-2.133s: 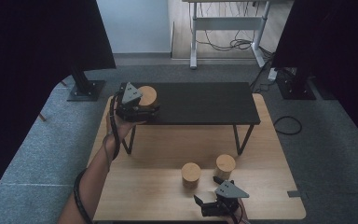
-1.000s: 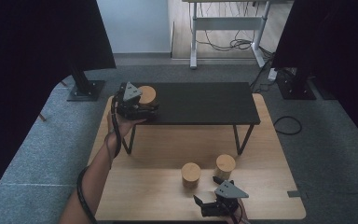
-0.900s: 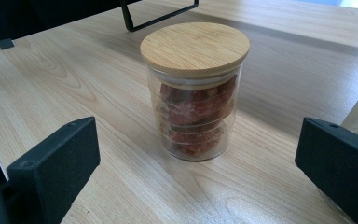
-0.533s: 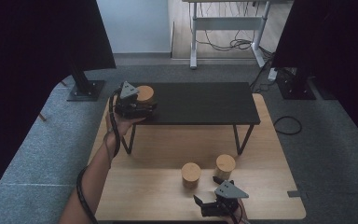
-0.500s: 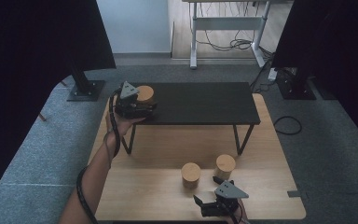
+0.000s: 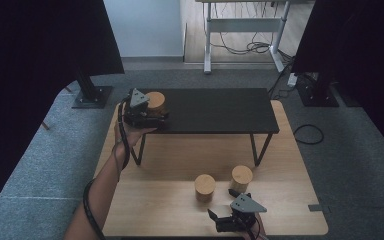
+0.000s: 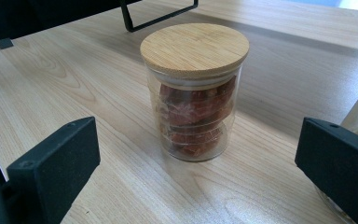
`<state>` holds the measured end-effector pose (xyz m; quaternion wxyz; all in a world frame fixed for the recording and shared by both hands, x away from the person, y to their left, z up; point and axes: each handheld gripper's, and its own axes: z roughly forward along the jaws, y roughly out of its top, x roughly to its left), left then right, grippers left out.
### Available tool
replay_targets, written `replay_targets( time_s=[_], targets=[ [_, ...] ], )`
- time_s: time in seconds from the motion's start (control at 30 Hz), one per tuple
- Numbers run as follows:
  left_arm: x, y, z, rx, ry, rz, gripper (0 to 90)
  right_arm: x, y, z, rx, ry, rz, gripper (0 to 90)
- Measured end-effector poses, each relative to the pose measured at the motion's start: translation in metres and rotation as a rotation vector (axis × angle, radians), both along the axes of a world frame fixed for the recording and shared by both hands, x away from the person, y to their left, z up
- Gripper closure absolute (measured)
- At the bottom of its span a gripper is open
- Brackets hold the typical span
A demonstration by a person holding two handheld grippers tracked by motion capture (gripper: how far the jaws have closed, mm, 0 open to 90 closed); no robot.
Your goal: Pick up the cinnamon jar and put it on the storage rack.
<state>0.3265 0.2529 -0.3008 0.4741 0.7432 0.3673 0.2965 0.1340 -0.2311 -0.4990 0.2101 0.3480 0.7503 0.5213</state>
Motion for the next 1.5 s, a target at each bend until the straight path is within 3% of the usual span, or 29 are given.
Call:
replay_targets(
  time_s=[0.67,0.8,1.07,1.5],
  targets=[
    [-0.007,0.015,0.004,-0.049,0.008,-0.031,4.2,0.000,0.002,0.000,0.004,0.002,-0.005,0.0],
    [-0.011,0.015,0.005,-0.041,0.013,-0.034,4.1,-0.001,0.002,0.000,0.002,0.002,-0.006,0.0],
    [-0.022,0.020,0.002,-0.051,0.010,-0.023,4.0,-0.004,0.003,0.001,0.002,-0.001,-0.011,0.0],
    [-0.054,0.036,-0.005,-0.059,-0.006,-0.035,4.7,-0.003,0.005,0.000,-0.002,0.002,-0.010,0.0]
  ],
)
